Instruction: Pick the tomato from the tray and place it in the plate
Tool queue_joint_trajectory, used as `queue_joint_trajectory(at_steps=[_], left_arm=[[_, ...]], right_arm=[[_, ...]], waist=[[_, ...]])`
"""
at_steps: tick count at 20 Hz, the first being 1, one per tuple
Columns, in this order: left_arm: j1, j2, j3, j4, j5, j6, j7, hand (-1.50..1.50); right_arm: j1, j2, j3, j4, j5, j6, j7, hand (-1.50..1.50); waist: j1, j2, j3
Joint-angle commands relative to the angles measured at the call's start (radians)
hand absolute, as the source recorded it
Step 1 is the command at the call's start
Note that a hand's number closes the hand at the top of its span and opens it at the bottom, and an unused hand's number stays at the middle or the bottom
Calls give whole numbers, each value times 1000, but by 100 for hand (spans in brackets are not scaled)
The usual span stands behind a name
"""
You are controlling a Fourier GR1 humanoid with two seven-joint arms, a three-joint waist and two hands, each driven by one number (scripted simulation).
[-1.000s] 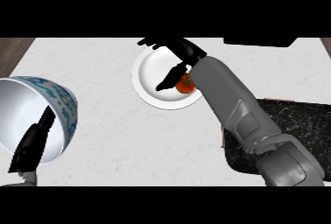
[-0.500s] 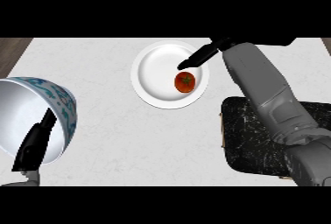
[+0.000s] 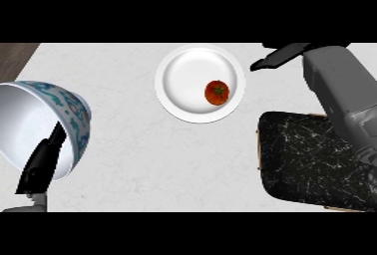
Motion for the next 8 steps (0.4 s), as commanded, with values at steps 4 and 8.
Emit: queue_joint_trajectory(at_steps=[4,8], left_arm=[[-42,4,1,8,-2,-4,7,0],[-42,3,-5,-2,2,-13,11,0]], right_arm=[[17,-124,-3,-5,4,104,-53,-150],[25,-146,-8,0,3,101,-49,-150]], waist=[[16,13,1],[33,16,2]])
